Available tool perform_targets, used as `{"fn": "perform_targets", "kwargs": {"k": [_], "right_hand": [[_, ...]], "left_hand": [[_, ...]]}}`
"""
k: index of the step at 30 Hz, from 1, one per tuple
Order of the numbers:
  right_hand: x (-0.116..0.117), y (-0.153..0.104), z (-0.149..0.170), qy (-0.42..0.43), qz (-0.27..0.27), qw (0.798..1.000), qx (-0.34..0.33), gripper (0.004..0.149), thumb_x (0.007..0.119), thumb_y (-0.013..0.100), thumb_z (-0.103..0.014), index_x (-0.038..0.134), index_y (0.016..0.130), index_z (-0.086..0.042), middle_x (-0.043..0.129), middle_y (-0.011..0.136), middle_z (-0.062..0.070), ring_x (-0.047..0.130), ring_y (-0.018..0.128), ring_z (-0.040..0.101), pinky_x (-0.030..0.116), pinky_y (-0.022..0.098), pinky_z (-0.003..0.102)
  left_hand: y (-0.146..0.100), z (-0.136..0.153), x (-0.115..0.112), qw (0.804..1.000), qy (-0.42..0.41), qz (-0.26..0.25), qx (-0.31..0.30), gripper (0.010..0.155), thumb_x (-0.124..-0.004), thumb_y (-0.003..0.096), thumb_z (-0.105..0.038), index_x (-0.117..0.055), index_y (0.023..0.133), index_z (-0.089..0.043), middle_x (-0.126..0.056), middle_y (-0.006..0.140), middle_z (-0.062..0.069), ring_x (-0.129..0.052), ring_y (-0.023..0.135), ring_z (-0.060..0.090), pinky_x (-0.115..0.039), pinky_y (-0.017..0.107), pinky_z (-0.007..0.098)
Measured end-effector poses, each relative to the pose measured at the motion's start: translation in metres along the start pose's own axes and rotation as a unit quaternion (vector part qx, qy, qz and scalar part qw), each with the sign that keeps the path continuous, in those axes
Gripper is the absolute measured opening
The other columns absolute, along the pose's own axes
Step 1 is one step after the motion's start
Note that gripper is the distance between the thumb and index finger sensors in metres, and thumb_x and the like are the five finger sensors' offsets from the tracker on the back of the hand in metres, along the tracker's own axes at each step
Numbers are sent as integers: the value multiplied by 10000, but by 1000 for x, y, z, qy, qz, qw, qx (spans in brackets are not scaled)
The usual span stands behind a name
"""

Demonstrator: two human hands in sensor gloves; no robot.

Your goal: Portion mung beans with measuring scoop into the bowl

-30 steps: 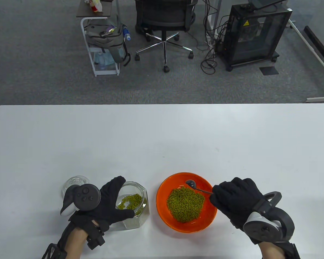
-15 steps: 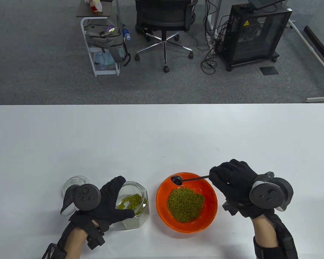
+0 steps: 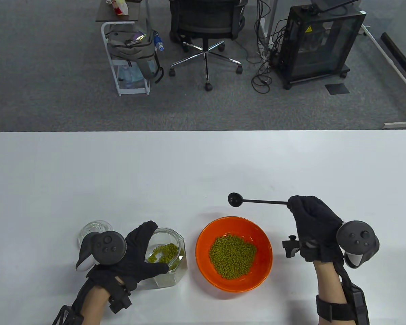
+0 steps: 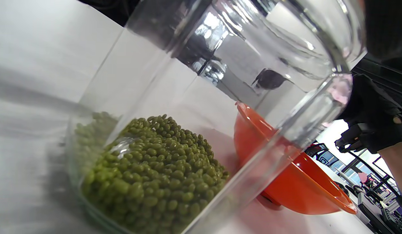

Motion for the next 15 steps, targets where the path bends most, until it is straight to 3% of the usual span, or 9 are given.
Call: {"fn": "perform_targets", "kwargs": {"k": [7,15], "right_hand": [[-4,-6,22,-122,38,992,13,423,855,461,-464,1014,616,-104,1043,526,108,993,322,266,857,278,412],[9,-10,21,-214,26,976,-17,422,864,456,-471,1016,625,-114,1044,539,102,996,334,265,860,286,410]], "left_hand": [[0,0,0,1000,2,1,1,1195,-785,452,-829,-190,1101,-20,-300,1153,325,-491,1042,611,-475,719,765],[0,0,0,1000,5,2,1,1194,-781,454,-829,-189,1102,-19,-300,1154,324,-490,1041,612,-475,718,765]]}}
Point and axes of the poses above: the tracker on the back of each hand, its own z axis roughly to the little-finger side, its own y axis roughly from the wrist to the fingertips, x = y × z, the point moved 5 cm from there along y, roughly from the wrist to the fingertips
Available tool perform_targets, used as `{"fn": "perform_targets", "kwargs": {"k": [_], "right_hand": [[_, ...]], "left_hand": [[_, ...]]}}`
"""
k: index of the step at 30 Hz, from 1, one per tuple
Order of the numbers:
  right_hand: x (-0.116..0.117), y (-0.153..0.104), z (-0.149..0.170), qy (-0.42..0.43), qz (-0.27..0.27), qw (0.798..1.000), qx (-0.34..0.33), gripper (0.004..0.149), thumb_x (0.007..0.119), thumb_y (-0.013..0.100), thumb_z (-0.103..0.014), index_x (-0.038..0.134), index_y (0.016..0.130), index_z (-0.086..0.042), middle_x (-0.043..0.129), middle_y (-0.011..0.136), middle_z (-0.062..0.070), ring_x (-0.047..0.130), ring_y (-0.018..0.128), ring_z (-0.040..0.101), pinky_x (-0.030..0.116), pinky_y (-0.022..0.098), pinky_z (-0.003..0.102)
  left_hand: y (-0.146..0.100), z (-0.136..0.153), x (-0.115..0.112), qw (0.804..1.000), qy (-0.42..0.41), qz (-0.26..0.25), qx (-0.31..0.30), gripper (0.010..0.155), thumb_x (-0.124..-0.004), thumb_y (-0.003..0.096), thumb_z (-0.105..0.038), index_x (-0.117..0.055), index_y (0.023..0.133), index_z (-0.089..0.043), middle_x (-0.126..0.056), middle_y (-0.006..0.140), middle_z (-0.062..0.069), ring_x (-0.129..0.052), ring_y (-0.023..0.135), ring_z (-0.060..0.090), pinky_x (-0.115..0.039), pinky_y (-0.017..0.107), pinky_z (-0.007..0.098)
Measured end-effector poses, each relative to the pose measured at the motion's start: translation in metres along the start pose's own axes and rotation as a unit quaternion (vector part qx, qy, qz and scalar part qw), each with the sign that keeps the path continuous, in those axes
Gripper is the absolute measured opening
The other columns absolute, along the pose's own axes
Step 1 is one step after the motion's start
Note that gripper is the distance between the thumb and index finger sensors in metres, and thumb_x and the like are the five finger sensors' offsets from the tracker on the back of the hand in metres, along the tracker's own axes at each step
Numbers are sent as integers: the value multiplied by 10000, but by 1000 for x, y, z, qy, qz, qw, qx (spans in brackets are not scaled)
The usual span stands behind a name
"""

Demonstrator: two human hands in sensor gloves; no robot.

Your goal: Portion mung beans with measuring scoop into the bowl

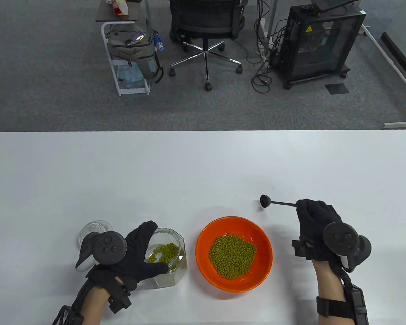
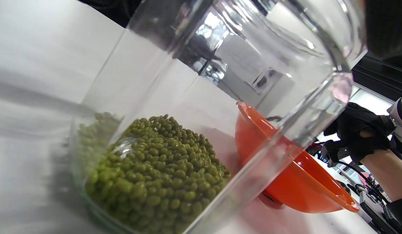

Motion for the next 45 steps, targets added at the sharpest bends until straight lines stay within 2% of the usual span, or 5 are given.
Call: {"fn": "perform_targets", "kwargs": {"k": [5,10,24,30,45], "right_hand": [[3,-2,-10,-57,-6,998,-29,419,883,445,-477,1022,611,-118,1051,526,96,1000,326,261,862,283,408],[19,0,-13,-99,-105,989,-33,415,894,436,-491,1018,588,-125,1050,502,87,992,317,253,859,280,408],[81,-17,27,-201,-379,902,54,418,790,500,-487,998,609,-141,1035,509,74,987,308,232,857,274,390],[93,-24,45,-207,-410,883,99,439,771,502,-489,988,614,-124,1033,471,77,990,260,207,865,237,372],[121,-39,42,-281,-481,826,87,449,786,490,-524,1007,537,-136,1043,359,50,981,151,167,876,181,356]], "left_hand": [[0,0,0,1000,2,2,1,1189,-774,459,-827,-185,1102,-20,-283,1154,324,-474,1043,615,-466,720,766],[-4,-1,6,1000,-1,2,-6,1189,-735,464,-834,-156,1095,-10,-209,1148,328,-406,1049,622,-430,723,770],[-45,35,70,979,79,-171,79,1079,-595,487,-832,-213,1119,-45,-219,1159,306,-369,1049,619,-373,722,776],[-53,46,80,966,100,-216,95,1025,-583,486,-812,-298,1128,-65,-262,1166,279,-377,1059,595,-380,726,768],[-49,66,71,967,96,-189,139,999,-560,501,-793,-315,1130,-57,-271,1166,285,-316,1052,614,-296,710,780]]}}
Point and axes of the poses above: the tracker on the back of each hand, its own z axis roughly to the little-finger side, its own y axis roughly from the wrist to the fingertips, x = y × z, the point moved 5 cm from there along y, roughly from the wrist to the fingertips
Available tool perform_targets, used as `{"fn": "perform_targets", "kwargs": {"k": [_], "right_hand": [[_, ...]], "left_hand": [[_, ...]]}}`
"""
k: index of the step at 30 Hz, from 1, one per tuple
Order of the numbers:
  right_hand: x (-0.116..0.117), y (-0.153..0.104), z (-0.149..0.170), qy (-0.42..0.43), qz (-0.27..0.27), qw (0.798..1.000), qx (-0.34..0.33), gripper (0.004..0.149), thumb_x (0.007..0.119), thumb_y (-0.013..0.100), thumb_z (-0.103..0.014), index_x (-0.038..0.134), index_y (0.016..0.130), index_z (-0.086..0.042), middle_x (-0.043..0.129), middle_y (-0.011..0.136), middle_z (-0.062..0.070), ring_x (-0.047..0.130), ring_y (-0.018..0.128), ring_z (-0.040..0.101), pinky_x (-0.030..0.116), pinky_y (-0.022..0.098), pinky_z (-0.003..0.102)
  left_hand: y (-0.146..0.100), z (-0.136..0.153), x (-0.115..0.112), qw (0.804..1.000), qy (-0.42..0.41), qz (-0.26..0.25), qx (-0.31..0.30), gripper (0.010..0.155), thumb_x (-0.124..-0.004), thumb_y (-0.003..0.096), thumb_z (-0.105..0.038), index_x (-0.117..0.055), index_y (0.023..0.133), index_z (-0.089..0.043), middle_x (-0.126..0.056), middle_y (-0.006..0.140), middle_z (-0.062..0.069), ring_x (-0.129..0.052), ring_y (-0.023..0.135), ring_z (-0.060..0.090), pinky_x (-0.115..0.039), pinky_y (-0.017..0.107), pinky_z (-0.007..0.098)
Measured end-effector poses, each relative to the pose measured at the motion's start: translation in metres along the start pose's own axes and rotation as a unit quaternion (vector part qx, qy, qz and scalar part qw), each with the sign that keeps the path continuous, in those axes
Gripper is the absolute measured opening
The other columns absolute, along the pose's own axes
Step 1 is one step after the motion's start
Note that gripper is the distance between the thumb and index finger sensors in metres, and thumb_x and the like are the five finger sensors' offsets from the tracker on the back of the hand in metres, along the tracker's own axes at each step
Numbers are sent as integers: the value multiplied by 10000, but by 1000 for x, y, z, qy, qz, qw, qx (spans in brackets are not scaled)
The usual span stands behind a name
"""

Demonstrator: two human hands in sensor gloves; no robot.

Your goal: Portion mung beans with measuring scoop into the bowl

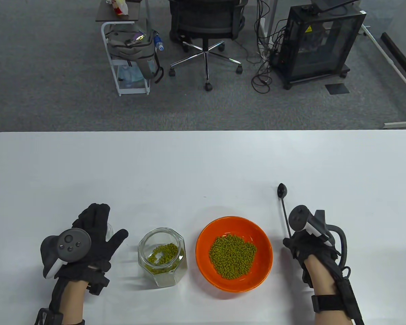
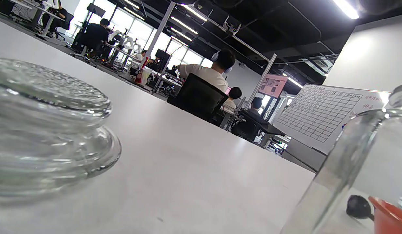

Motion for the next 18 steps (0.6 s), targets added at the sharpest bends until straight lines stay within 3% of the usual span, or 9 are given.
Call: {"fn": "perform_targets", "kwargs": {"k": [11,18], "right_hand": [[7,0,-2,-41,-33,998,33,466,791,470,-558,1010,506,-148,1041,331,42,968,134,167,871,179,366],[9,5,16,4,-40,997,61,491,811,418,-606,1020,466,-164,1047,295,35,967,104,167,873,166,371]], "left_hand": [[1,1,-4,1000,2,11,5,997,-565,503,-788,-301,1129,-58,-257,1166,282,-285,1051,612,-272,710,777],[1,1,-4,1000,4,14,7,995,-564,504,-787,-299,1129,-59,-255,1166,282,-285,1051,612,-272,709,778]]}}
Point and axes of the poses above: the tracker on the back of each hand, its own z axis roughly to the little-finger side, its own y axis roughly from the wrist to the fingertips, x = y × z, the point moved 5 cm from there along y, roughly from the wrist to the fingertips
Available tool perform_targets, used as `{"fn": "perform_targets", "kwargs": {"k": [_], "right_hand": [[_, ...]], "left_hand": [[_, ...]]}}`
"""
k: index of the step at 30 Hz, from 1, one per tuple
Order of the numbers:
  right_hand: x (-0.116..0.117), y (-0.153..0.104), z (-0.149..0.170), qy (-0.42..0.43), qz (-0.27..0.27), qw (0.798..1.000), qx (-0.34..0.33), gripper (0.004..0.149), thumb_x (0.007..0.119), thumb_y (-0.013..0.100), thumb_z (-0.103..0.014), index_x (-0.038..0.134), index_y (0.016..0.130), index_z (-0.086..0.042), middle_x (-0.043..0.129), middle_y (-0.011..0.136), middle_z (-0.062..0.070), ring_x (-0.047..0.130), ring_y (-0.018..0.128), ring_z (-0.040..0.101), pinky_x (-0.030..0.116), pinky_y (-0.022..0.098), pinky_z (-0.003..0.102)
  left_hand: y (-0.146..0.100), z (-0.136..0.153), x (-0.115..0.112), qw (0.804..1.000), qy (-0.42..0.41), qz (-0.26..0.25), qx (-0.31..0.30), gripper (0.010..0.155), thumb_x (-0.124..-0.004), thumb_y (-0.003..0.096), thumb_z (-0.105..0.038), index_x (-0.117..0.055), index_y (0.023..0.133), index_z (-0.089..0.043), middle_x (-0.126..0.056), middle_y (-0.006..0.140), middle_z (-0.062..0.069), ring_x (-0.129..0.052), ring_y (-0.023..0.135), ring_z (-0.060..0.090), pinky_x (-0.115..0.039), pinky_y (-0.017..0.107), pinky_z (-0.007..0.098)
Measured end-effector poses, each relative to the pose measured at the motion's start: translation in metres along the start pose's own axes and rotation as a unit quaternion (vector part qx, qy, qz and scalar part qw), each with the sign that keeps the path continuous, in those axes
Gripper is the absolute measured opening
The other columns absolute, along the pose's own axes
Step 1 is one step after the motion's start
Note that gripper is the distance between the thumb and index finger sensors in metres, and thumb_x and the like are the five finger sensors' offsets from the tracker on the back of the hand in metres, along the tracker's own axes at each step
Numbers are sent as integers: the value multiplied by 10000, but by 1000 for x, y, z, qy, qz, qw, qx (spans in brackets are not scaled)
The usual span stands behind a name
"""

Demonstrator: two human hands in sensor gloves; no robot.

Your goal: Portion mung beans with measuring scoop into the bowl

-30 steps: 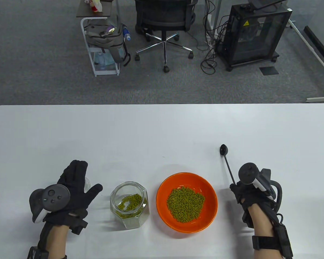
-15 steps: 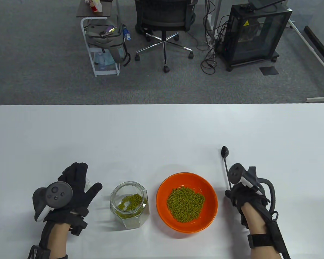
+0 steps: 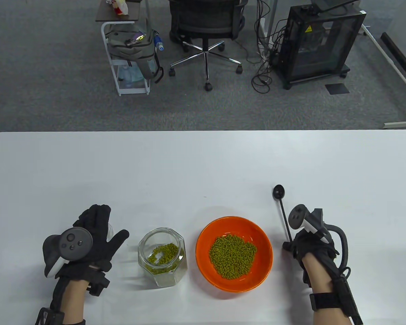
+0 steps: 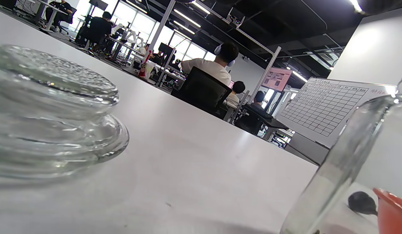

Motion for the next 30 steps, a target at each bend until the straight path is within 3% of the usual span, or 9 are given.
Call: {"fn": "perform_targets", "kwargs": {"k": [13,30], "right_hand": [[10,12,27,88,-33,995,14,499,830,386,-636,1029,396,-178,1052,244,25,967,63,164,877,151,374],[9,11,27,94,-30,995,4,502,826,389,-635,1033,400,-177,1062,262,27,982,81,172,881,164,378]], "left_hand": [[1,1,-2,1000,2,10,6,996,-565,504,-787,-300,1129,-59,-254,1165,284,-284,1050,612,-273,708,779],[1,2,-3,1000,2,14,11,995,-564,505,-787,-300,1129,-58,-254,1165,284,-284,1049,613,-271,707,780]]}}
Point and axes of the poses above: the tracker on the back of each hand, its own z axis roughly to the little-finger side, its own y axis roughly from the wrist to the fingertips, x = y × z, the point moved 5 cm from there along y, roughly from the wrist to the fingertips
